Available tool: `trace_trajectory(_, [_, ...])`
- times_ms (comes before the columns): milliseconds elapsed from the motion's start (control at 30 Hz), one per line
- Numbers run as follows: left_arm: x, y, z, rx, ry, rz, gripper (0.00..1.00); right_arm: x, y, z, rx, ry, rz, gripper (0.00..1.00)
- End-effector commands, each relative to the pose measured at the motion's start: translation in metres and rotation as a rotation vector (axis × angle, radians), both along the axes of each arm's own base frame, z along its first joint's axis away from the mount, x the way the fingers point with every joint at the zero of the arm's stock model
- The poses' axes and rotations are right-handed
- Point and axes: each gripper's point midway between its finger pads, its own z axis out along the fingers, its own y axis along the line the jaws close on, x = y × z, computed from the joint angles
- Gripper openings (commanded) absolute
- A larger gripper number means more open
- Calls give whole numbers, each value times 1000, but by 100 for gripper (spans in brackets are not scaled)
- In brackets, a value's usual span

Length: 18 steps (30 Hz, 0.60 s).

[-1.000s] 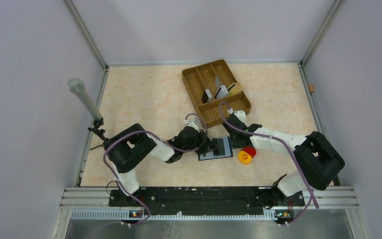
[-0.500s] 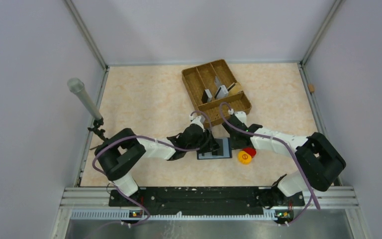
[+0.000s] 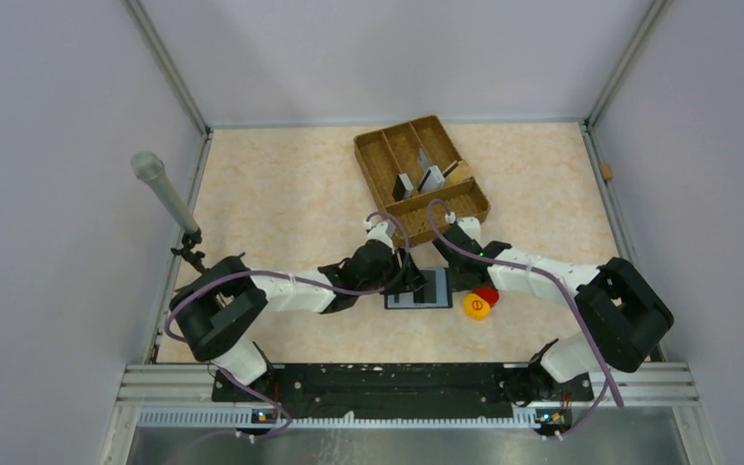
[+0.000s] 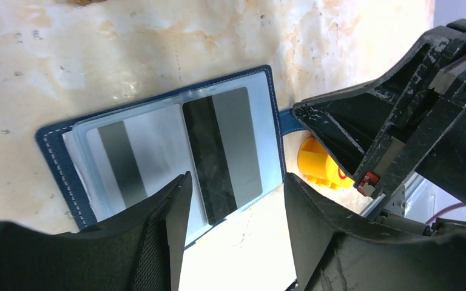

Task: Put the credit cards into the card holder
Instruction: Insert the credit card into the card holder.

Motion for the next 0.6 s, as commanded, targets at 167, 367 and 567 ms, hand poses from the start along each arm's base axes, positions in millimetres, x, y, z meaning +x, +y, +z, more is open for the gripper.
trace_trajectory(167, [-2,-2,-1,4,1,10,63,4,3,10,11,-38,0,0])
trace_trajectory(367, [-7,-15,-11,-2,47,-37,57,4,4,9,11,-34,2,0])
trace_trajectory(567, [-7,-20,-16,1,52,-52,55,5,5,10,16,-35,3,0])
